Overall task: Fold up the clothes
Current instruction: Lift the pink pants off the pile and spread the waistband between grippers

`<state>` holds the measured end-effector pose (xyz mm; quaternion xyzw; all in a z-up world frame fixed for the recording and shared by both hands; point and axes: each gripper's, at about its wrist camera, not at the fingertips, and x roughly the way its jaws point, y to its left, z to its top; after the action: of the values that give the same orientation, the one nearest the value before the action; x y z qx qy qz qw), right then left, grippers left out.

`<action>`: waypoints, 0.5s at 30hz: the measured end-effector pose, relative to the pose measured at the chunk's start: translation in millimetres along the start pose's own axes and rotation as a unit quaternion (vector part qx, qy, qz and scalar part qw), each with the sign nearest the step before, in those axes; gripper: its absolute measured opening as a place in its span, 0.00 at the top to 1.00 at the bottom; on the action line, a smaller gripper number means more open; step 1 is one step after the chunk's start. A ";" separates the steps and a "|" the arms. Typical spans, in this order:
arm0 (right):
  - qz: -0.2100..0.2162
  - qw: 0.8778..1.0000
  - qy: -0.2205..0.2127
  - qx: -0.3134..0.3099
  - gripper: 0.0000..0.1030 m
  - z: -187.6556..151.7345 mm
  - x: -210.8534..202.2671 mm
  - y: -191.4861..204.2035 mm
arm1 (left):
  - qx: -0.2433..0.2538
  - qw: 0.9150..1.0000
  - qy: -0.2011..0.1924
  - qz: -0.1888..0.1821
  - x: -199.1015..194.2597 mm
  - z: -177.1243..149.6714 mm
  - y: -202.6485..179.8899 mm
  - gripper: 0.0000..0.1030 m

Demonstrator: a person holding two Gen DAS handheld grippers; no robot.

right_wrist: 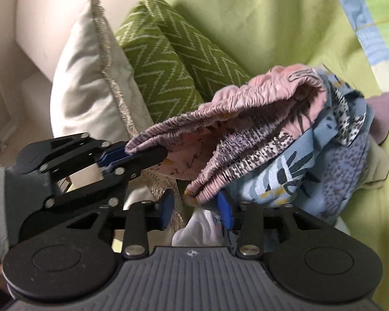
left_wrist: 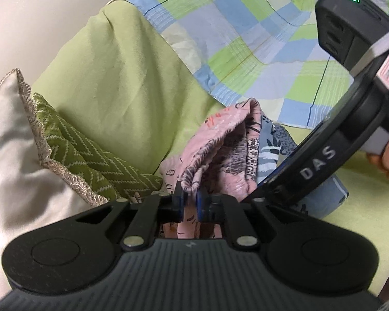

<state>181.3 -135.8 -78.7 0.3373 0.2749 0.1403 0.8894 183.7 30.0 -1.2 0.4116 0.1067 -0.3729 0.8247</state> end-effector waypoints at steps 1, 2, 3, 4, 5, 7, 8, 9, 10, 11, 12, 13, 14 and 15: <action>-0.002 1.000 -0.005 0.006 0.62 -0.5 1.3 -0.9 | -0.002 1.000 0.000 0.001 -0.3 -0.2 -0.3 0.93; -0.003 1.000 -0.007 0.012 0.74 -0.7 0.8 -3.2 | -0.004 1.000 0.000 0.003 -0.7 -0.8 -0.2 0.93; -0.002 1.000 -0.006 0.019 0.83 -0.8 -0.4 -5.9 | -0.007 1.000 0.000 0.004 -1.1 -1.3 0.0 0.93; -0.002 1.000 -0.007 0.018 0.86 -0.2 -4.0 -7.5 | -0.012 1.000 -0.001 0.007 -2.1 -0.9 0.6 0.93; -0.001 1.000 -0.009 0.013 0.90 0.8 -9.0 -8.4 | -0.025 1.000 -0.003 0.014 -3.8 0.5 2.9 0.93; 0.001 1.000 -0.012 -0.002 0.91 5.1 -20.4 -8.6 | -0.051 0.998 -0.006 0.027 -7.4 3.6 7.5 0.93; 0.003 1.000 -0.014 -0.013 0.92 9.7 -27.5 -7.1 | -0.070 0.997 -0.009 0.037 -10.3 7.6 11.9 0.93; 0.004 1.000 -0.016 -0.023 0.92 14.2 -34.6 -5.5 | -0.086 0.995 -0.013 0.052 -13.5 13.1 16.5 0.93; 0.005 0.999 -0.022 -0.037 0.92 21.0 -43.4 -3.2 | -0.100 0.993 -0.019 0.065 -17.4 20.2 22.2 0.93; 0.005 0.998 -0.032 -0.057 0.93 30.6 -53.9 2.4 | -0.113 0.990 -0.025 0.077 -21.4 27.5 27.9 0.94; 0.004 0.996 -0.042 -0.079 0.93 41.1 -64.9 9.4 | -0.121 0.988 -0.032 0.090 -26.5 36.6 34.0 0.94; 0.003 0.994 -0.053 -0.100 0.93 51.5 -75.9 16.5 | -0.129 0.986 -0.040 0.103 -31.8 45.8 40.0 0.94; 0.002 0.991 -0.063 -0.122 0.93 62.0 -86.9 23.5 | -0.133 0.984 -0.049 0.110 -39.2 56.5 45.6 0.94; 0.001 0.987 -0.074 -0.143 0.93 72.4 -97.9 30.6 | -0.137 0.982 -0.058 0.118 -46.7 67.1 51.1 0.94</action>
<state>142.3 -193.8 25.6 0.2159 0.1854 0.1538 0.9462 178.2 23.3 94.9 0.2818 0.0592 -0.2782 0.9164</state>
